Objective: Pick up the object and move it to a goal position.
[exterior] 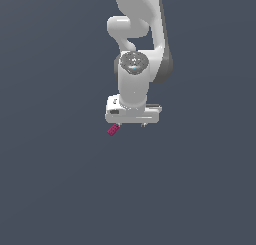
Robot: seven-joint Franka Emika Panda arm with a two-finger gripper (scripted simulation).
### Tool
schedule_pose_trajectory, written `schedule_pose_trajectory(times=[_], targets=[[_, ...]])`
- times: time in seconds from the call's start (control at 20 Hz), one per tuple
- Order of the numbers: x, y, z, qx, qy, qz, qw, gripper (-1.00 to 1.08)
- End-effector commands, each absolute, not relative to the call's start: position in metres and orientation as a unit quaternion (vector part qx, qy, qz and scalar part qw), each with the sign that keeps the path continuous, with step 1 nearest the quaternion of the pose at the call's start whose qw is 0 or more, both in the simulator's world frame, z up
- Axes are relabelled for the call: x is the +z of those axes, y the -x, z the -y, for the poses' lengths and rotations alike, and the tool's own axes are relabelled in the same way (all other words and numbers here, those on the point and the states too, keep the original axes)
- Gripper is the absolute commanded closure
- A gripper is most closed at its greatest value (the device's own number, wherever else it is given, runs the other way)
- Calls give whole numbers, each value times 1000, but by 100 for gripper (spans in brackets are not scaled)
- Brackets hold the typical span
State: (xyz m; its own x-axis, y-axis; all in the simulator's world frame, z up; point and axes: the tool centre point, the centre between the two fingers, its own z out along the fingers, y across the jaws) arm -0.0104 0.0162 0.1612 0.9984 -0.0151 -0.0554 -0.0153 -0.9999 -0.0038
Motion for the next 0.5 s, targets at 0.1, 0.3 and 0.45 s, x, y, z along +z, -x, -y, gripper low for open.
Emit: schedule_pose_trajectory(times=[0.1, 0.3, 0.45], targets=[[163, 9, -13, 26, 1000, -11, 3, -92], [175, 3, 6, 12, 999, -38, 5, -92], [180, 0, 14, 7, 999, -48, 6, -92]])
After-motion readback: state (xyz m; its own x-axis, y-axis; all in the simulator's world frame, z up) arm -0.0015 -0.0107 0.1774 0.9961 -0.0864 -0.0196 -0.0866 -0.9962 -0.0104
